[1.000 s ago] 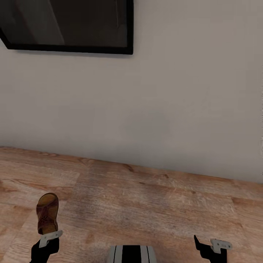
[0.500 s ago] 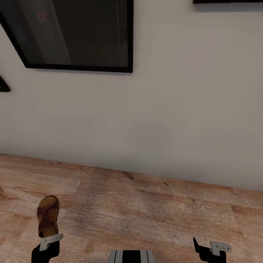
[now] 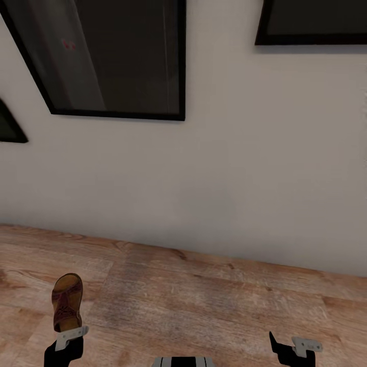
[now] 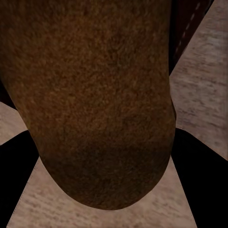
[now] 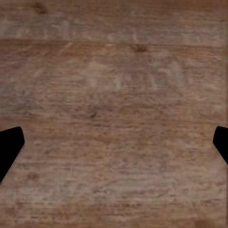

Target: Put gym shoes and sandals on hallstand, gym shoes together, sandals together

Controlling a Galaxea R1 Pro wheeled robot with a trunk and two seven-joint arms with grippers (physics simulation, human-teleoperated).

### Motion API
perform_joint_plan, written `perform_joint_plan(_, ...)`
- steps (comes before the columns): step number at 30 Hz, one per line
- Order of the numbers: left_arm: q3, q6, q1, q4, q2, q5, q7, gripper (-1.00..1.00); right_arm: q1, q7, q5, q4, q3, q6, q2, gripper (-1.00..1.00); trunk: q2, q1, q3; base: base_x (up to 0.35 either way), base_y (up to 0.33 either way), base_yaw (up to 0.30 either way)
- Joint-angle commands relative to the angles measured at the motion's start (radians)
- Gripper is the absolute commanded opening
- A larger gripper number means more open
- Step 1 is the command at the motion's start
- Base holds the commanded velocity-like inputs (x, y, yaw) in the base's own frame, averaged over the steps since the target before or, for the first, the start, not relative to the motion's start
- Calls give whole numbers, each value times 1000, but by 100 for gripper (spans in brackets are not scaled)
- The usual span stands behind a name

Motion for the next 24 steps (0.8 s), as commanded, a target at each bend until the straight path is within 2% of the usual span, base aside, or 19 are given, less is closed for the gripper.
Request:
perform_joint_plan(1,8,-4,-1,1,-1,-9,-7,-100,0,10,-11,1,2,-3,0,100,7,-4,4,0,0,0)
perform_joint_plan(14,8,-5,-1,1,-2,-9,-7,-100,0,13,-10,2,2,-2,0,100,98,-54,64,0,0,0)
perform_joint_plan(24,8,-5,-1,1,-2,-9,-7,-100,0,8,-15,1,2,-1,1,100,168,-92,98,0,0,0)
